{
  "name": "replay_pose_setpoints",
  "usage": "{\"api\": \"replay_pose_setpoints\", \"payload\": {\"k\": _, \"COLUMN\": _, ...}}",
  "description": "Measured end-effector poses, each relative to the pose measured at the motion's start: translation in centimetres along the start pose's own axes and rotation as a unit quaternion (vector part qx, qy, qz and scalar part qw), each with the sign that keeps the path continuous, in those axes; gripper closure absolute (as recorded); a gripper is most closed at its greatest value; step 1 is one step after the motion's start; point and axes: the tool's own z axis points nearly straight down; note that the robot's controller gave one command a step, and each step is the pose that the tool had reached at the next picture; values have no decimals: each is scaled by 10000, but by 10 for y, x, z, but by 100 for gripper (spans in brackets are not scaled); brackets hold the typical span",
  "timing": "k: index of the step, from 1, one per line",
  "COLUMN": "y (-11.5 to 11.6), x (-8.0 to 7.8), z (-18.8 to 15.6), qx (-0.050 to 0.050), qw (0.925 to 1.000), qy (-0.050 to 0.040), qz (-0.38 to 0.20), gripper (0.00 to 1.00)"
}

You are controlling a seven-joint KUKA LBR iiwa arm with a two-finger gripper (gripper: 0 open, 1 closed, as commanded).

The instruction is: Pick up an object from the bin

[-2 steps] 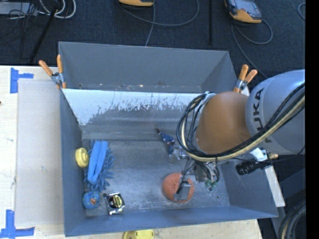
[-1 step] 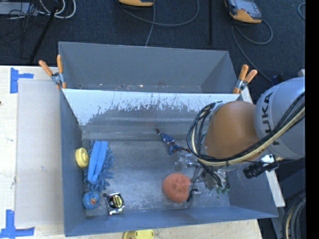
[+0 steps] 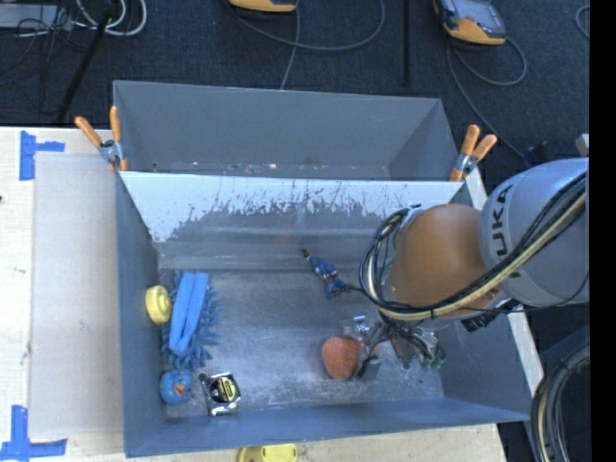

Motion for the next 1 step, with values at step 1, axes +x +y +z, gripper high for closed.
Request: {"api": "replay_pose_setpoints", "payload": {"k": 1, "y": 0, "x": 0, "z": 0, "qx": -1, "qw": 10000, "qy": 0, "qz": 6, "gripper": 100}}
